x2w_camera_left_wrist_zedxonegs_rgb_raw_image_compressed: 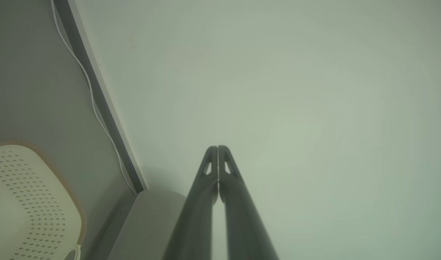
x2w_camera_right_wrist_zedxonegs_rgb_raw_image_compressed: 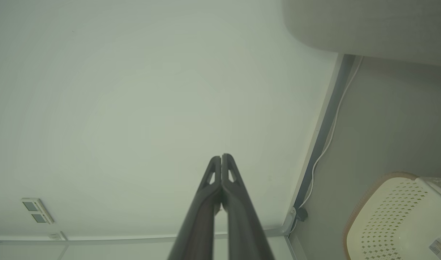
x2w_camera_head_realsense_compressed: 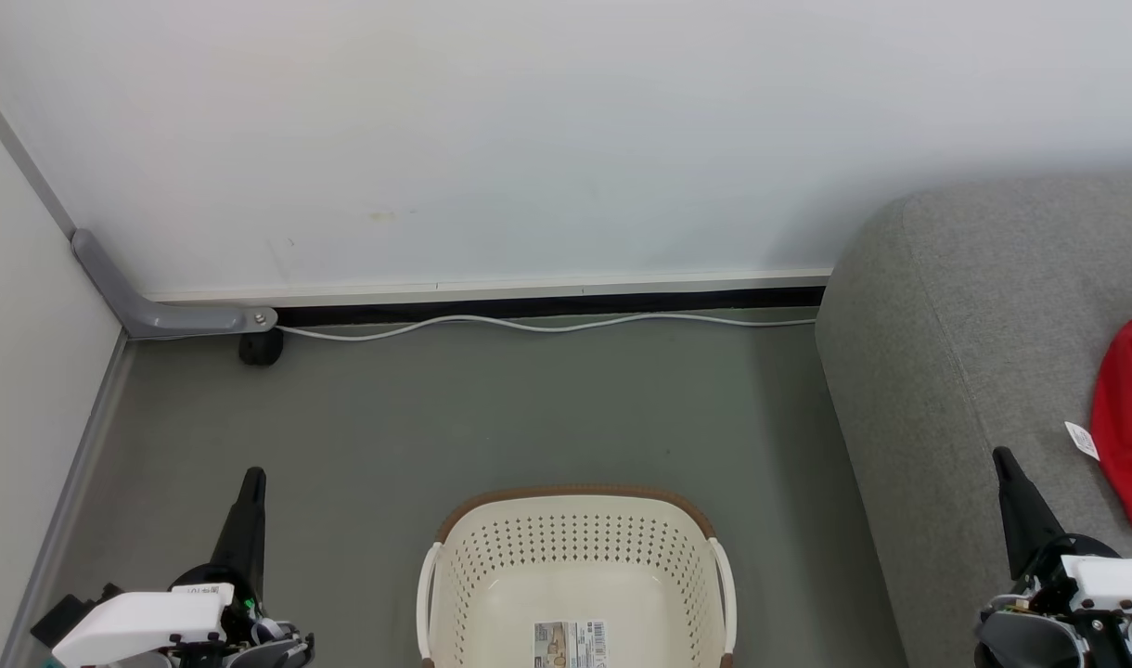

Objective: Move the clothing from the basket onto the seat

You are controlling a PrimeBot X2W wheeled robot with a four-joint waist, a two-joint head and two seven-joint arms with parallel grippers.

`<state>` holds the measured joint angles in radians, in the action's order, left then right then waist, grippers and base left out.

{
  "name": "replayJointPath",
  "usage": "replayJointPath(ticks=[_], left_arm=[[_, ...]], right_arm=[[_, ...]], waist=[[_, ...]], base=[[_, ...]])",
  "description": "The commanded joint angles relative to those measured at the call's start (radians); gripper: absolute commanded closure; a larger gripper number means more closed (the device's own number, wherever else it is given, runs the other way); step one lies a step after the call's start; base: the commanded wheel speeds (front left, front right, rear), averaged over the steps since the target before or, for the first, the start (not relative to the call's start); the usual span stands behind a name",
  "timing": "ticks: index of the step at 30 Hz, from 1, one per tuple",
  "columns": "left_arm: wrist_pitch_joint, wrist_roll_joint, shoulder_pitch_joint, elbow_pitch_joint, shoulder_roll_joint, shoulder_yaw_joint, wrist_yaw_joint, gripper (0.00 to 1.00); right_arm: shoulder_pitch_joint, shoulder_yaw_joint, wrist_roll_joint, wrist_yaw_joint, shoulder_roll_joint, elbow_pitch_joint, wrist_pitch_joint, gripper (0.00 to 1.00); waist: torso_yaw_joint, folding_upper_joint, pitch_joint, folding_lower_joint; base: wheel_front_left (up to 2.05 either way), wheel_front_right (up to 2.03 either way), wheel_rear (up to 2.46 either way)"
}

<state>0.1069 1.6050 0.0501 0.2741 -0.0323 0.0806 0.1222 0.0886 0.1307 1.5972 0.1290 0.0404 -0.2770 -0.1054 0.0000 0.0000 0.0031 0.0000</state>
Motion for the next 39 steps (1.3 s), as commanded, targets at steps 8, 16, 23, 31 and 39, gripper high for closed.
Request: replayJointPath(ticks=[8, 16, 23, 31, 39], left_arm=[[0.006, 0.004, 0.058, -0.029, -0.018, 0.033, 0.008, 1.00], [0.006, 0.004, 0.058, -0.029, -0.018, 0.033, 0.008, 1.00], [0.006, 0.004, 0.058, -0.029, -0.018, 0.033, 0.008, 1.00], [0.006, 0.004, 0.058, -0.029, -0.018, 0.033, 0.008, 1.00], [0.006, 0.004, 0.058, -0.029, -0.018, 0.033, 0.008, 1.00]], right_arm=[[0.019, -0.016, 0.011, 0.002, 0.010, 0.032, -0.008, 1.00], [0.019, -0.017, 0.011, 0.002, 0.010, 0.032, -0.008, 1.00], [0.019, -0.017, 0.011, 0.002, 0.010, 0.032, -0.008, 1.00], [0.019, -0.017, 0.011, 0.002, 0.010, 0.032, -0.008, 1.00], [0.019, -0.017, 0.011, 0.002, 0.010, 0.032, -0.008, 1.00]], waist=[[0.000, 0.0000, 0.000, 0.0000], [0.000, 0.0000, 0.000, 0.0000], [0.000, 0.0000, 0.000, 0.0000], [0.000, 0.0000, 0.000, 0.0000], [0.000, 0.0000, 0.000, 0.0000]], base=[[0.00, 0.00, 0.00], [0.00, 0.00, 0.00], [0.00, 0.00, 0.00], [0.00, 0.00, 0.00], [0.00, 0.00, 0.00]])
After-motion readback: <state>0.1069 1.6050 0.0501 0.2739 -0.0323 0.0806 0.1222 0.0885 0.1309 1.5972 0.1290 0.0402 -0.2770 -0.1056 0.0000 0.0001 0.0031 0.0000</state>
